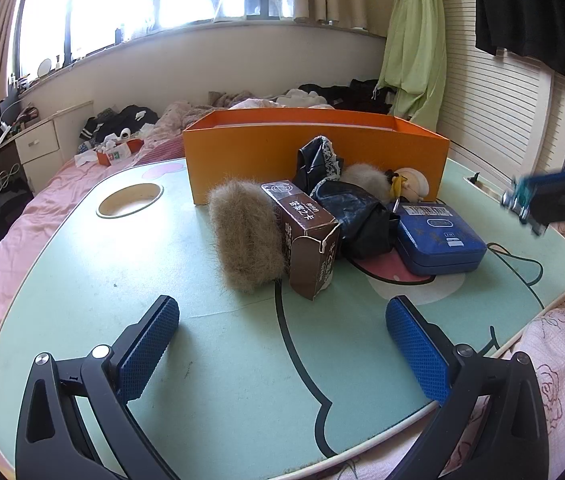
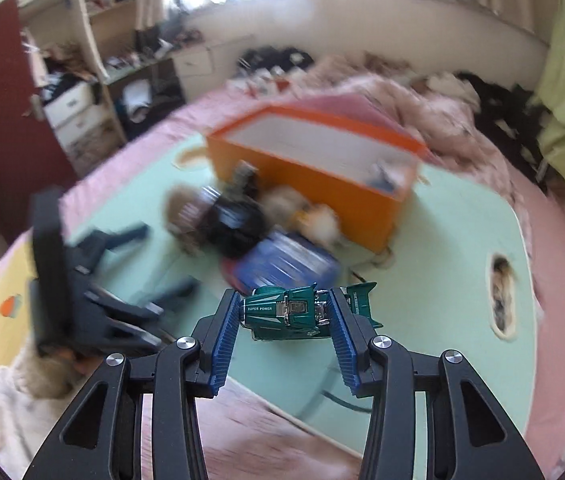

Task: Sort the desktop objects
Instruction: 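Lift the green toy car out and set it before the blue tin with the right gripper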

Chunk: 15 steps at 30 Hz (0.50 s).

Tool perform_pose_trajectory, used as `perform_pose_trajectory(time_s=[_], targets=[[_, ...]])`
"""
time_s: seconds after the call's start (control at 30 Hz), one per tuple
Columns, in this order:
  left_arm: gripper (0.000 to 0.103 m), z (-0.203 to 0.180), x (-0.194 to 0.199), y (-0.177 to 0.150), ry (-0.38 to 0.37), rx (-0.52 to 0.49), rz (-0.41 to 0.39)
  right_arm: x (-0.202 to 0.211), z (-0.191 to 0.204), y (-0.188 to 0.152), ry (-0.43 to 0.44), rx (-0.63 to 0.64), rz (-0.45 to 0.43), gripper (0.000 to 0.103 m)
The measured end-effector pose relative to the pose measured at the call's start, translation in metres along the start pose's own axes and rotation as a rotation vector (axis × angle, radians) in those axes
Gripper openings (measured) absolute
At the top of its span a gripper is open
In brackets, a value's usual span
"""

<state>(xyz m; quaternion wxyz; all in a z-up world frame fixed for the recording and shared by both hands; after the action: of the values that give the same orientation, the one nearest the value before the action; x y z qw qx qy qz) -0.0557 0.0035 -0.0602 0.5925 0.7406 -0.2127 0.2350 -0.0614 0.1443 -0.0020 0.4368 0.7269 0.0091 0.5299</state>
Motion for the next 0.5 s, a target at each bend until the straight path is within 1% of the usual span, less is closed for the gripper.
perform_pose_trajectory(time_s=[0.1, 0.17, 0.27, 0.33, 0.37, 0.4, 0.43, 0.5], targets=[[0.103, 0.0, 0.0, 0.0, 0.0, 0.0, 0.0, -0.022, -0.008, -0.019, -0.002, -0.01, 0.071, 0.043], [0.103, 0.0, 0.0, 0.0, 0.0, 0.0, 0.0, -0.036, -0.011, -0.022, -0.004, -0.003, 0.091, 0.043], [0.103, 0.0, 0.0, 0.0, -0.001, 0.001, 0.0, -0.044, -0.01, -0.014, -0.013, 0.011, 0.071, 0.043], [0.103, -0.001, 0.0, 0.0, -0.001, 0.0, 0.0, -0.046, -0.006, -0.006, 0.023, 0.01, 0.043, 0.045], [0.103, -0.001, 0.0, 0.0, -0.001, 0.0, 0.0, -0.045, -0.004, -0.003, 0.041, 0.012, 0.022, 0.049], [0.103, -0.001, 0.0, 0.0, -0.002, 0.001, 0.0, -0.044, -0.002, -0.001, 0.047, 0.012, 0.007, 0.063], [0.103, -0.001, 0.0, 0.0, -0.002, 0.001, 0.0, -0.041, -0.002, 0.0, 0.042, 0.008, -0.005, 0.07], [0.103, -0.001, 0.0, 0.001, -0.002, 0.001, 0.0, -0.03, 0.001, 0.001, 0.027, 0.006, -0.047, 0.072]])
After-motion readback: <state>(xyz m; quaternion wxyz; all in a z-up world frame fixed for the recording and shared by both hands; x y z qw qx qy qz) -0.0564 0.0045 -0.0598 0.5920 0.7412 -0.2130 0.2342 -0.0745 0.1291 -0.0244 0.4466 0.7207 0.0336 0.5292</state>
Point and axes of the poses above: each gripper's, at about its wrist camera, not at the fingertips, and x roughly against the way its jaws point, z to its left, y to its top, the point moved 10 cm from there along -x, roughly the way its jaws point, and after that the axes turned 13 degrees about x, right-handed, at the moved point
